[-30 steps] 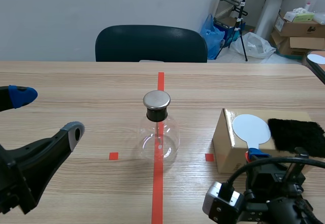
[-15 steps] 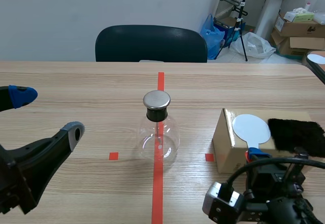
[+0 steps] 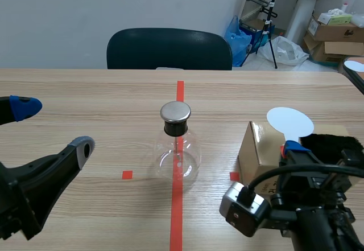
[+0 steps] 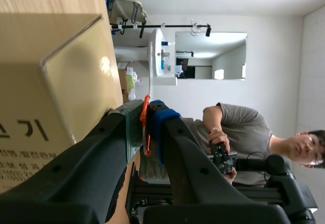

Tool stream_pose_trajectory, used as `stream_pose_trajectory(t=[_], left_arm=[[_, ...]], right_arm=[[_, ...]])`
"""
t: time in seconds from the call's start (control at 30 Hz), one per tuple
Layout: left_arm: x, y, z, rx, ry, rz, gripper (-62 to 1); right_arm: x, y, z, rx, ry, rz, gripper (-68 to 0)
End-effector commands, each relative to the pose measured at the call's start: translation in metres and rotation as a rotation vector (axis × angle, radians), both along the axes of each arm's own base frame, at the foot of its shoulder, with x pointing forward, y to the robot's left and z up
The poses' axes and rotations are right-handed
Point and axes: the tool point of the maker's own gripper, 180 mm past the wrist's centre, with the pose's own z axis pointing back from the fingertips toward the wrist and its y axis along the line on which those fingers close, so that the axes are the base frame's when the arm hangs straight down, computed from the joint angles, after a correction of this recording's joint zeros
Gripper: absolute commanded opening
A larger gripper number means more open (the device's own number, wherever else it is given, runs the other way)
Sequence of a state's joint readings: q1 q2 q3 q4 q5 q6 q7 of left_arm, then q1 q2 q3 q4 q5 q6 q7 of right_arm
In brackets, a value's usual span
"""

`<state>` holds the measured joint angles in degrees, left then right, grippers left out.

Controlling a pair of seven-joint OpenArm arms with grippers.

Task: Do the electroscope experiment

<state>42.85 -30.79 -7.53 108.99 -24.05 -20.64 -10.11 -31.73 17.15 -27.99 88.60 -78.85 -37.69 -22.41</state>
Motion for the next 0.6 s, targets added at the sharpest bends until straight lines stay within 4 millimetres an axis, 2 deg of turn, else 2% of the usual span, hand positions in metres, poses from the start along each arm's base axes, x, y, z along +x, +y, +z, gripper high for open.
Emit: stream_pose_trajectory(t=[0.0, 0.17, 0.57], left_arm=[[0.0, -0.005, 0.01, -0.028, -0.027, -0.007, 1.4], [0.0, -0.005, 0.01, -0.027, -0.027, -0.007, 1.4], [0.0, -0.005, 0.01, -0.028, -0.027, -0.007, 1.4]], right_arm=[[0.008, 0.005, 0.015, -0.008, -0.06, 0.006, -66.6], [0.011, 0.024, 0.024, -0.001, -0.098, 0.034, -66.6], [0.024, 0.046, 0.033, -0.002, -0.121, 0.067, -66.7]])
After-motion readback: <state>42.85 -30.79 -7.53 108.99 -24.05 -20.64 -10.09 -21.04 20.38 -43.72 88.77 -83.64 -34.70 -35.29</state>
